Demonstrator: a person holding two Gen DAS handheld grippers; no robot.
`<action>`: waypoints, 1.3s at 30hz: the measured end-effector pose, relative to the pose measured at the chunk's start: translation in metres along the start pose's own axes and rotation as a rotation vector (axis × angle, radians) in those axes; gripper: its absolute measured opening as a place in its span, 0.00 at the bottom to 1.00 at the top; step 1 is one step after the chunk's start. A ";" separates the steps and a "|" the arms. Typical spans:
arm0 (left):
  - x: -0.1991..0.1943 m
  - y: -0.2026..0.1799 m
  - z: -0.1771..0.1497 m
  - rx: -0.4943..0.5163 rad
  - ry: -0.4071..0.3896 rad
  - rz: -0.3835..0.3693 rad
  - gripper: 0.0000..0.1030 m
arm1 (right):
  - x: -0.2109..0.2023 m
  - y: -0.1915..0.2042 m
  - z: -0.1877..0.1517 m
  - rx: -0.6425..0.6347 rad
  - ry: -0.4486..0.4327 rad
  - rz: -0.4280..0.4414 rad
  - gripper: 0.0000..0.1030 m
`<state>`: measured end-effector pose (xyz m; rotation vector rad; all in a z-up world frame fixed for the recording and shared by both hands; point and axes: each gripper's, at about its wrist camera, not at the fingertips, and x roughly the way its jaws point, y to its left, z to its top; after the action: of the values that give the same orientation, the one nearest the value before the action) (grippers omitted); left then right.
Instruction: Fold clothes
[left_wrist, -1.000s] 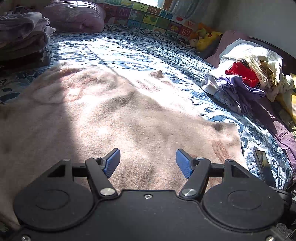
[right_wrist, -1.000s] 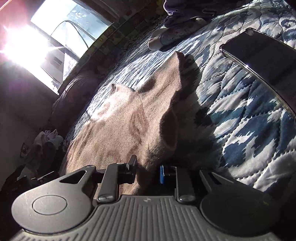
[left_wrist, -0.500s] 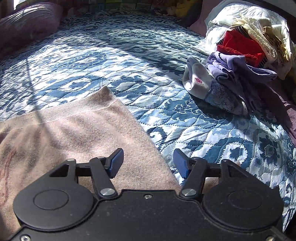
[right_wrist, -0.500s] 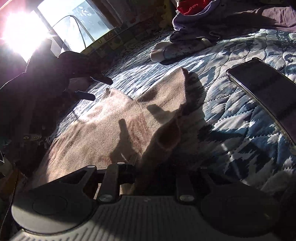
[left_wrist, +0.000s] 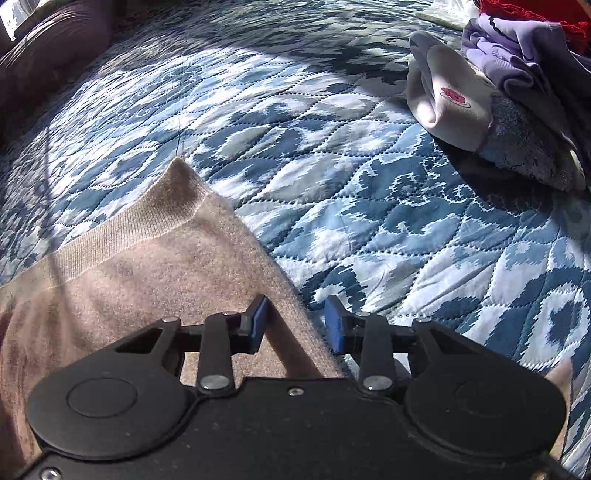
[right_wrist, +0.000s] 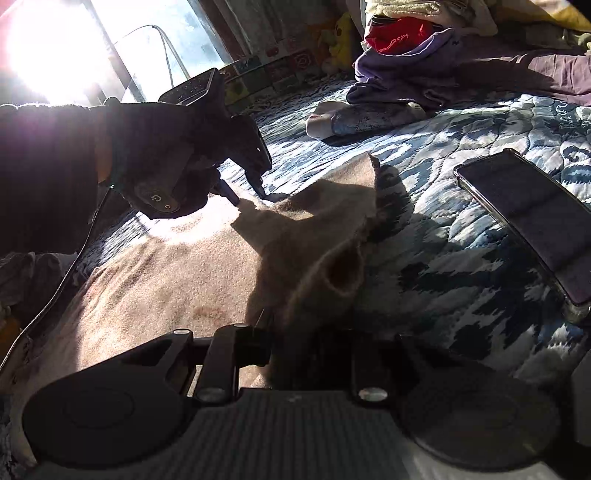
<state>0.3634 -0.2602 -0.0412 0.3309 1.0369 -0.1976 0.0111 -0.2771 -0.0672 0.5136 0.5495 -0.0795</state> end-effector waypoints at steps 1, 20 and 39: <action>-0.001 0.001 0.000 0.012 -0.005 0.003 0.14 | -0.001 0.002 0.000 -0.014 -0.007 0.001 0.21; -0.067 0.128 -0.047 -0.139 -0.193 -0.186 0.07 | -0.040 0.102 -0.039 -0.617 -0.220 0.107 0.12; -0.044 0.216 -0.099 -0.231 -0.233 -0.251 0.07 | -0.034 0.151 -0.082 -0.873 -0.173 0.220 0.12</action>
<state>0.3292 -0.0229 -0.0119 -0.0326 0.8575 -0.3306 -0.0262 -0.1080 -0.0420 -0.2860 0.3089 0.3153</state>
